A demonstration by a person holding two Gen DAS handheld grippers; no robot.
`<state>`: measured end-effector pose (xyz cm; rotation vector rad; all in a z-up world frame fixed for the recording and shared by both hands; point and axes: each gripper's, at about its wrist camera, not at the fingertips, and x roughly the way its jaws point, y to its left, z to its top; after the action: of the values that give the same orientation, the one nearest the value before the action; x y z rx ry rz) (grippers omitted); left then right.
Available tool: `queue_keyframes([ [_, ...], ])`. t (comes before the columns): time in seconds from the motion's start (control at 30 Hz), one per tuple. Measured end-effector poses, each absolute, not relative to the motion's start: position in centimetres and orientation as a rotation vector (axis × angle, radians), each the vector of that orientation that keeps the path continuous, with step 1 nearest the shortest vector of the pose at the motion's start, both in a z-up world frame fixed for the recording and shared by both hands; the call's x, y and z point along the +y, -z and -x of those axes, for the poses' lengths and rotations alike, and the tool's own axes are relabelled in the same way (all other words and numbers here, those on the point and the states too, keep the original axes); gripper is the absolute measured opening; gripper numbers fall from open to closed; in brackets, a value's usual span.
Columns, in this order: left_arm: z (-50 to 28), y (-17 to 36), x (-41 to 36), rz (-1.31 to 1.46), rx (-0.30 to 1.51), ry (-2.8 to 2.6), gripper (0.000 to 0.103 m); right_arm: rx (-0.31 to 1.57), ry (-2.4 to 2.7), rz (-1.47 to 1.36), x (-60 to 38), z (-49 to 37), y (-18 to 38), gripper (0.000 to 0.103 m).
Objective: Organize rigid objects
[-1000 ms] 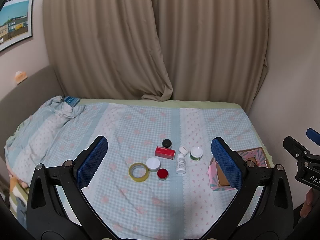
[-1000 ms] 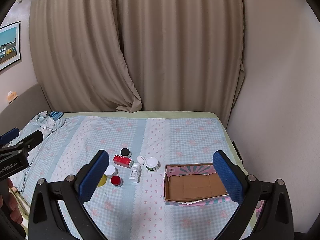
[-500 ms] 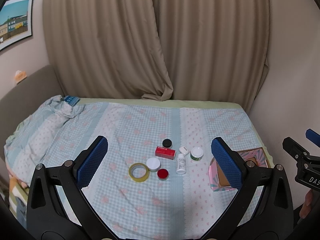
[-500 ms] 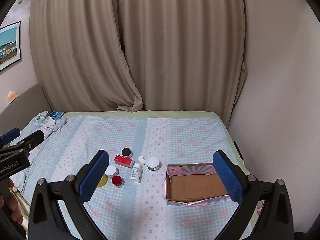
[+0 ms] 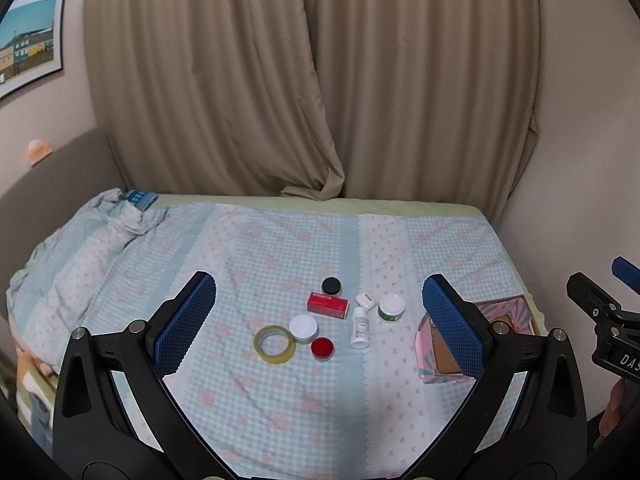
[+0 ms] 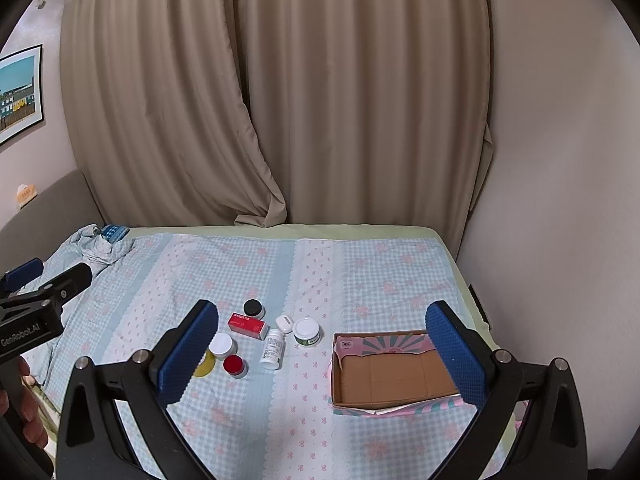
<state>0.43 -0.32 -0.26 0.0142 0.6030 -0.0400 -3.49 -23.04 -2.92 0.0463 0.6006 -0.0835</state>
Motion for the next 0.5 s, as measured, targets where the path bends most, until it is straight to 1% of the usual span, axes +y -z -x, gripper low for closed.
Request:
queue_keyframes([
  [0.5,-1.1,1.3,-0.9,0.003,0.635,0.020,0.102,0.603,0.084,-0.042,-23.7,2.9,3.0,0.103],
])
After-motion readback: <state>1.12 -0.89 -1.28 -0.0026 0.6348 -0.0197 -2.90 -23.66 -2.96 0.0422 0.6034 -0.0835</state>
